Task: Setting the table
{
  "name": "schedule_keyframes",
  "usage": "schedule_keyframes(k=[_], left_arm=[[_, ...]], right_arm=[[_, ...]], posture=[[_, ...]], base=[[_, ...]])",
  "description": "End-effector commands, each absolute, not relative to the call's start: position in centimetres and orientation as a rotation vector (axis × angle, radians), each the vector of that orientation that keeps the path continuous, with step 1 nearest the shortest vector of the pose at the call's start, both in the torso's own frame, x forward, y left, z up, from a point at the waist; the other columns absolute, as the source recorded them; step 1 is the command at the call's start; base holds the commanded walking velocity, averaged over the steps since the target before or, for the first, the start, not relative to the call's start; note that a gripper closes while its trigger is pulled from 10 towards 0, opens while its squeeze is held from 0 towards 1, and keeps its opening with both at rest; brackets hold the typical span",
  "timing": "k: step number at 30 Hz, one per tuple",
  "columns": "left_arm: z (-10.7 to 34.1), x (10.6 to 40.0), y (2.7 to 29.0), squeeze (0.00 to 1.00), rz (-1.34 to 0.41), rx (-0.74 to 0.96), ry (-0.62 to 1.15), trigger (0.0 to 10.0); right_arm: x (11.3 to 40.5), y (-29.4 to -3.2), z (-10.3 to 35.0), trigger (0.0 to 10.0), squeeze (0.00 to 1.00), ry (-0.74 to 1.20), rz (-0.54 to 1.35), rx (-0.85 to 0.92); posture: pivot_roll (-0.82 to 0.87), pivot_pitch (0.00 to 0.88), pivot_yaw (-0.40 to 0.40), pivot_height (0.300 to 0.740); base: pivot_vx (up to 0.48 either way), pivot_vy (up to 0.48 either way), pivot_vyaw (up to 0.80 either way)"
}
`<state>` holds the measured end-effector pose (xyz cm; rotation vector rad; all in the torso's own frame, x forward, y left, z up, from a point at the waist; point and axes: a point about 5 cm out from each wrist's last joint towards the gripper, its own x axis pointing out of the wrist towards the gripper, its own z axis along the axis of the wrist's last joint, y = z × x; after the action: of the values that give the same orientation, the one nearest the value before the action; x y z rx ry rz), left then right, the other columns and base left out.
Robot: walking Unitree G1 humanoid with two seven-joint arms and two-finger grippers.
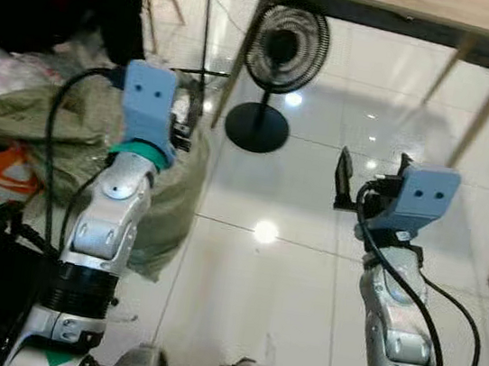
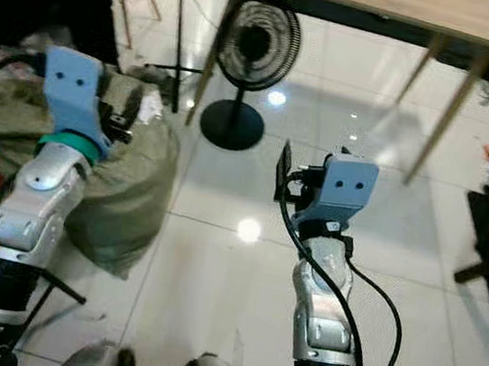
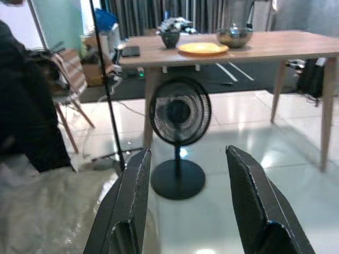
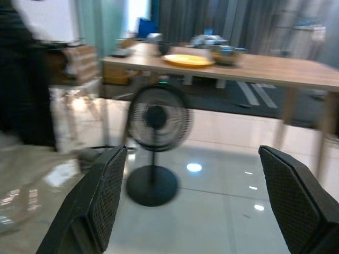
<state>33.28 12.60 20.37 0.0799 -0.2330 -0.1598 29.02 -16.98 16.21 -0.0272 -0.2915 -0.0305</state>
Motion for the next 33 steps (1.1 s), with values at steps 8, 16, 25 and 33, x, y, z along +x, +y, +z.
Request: schedule_keyframes(k=[8, 16, 25, 33], left_arm=[[19.85, 33.29, 12.99, 0.00, -0.145, 0.086, -0.214, 10.0], [19.84, 33.28, 12.94, 0.00, -0.146, 0.087, -0.215, 10.0], [19.88, 33.32, 12.94, 0.00, -0.147, 0.085, -0.216, 10.0], [19.97, 33.30, 12.79, 0.00, -0.155, 0.066, -0.215, 10.0]], right_arm=[[28.97, -16.80, 15.94, 10.0, 0.00, -0.280, -0.024, -0.031], [28.99, -16.85, 15.88, 10.0, 0.00, -0.278, -0.024, -0.034], [29.00, -16.83, 15.85, 10.0, 0.00, -0.276, -0.025, -0.034], [28.96, -16.85, 15.63, 10.0, 0.00, -0.262, -0.027, -0.023]], posture=[[-0.02, 0.022, -0.004, 0.740], [-0.02, 0.022, -0.005, 0.740], [-0.02, 0.022, -0.003, 0.740], [-0.02, 0.025, -0.001, 0.740]], base=[[-0.293, 0.000, 0.00], [-0.294, 0.000, 0.00], [-0.161, 0.000, 0.00], [0.000, 0.000, -0.30]])
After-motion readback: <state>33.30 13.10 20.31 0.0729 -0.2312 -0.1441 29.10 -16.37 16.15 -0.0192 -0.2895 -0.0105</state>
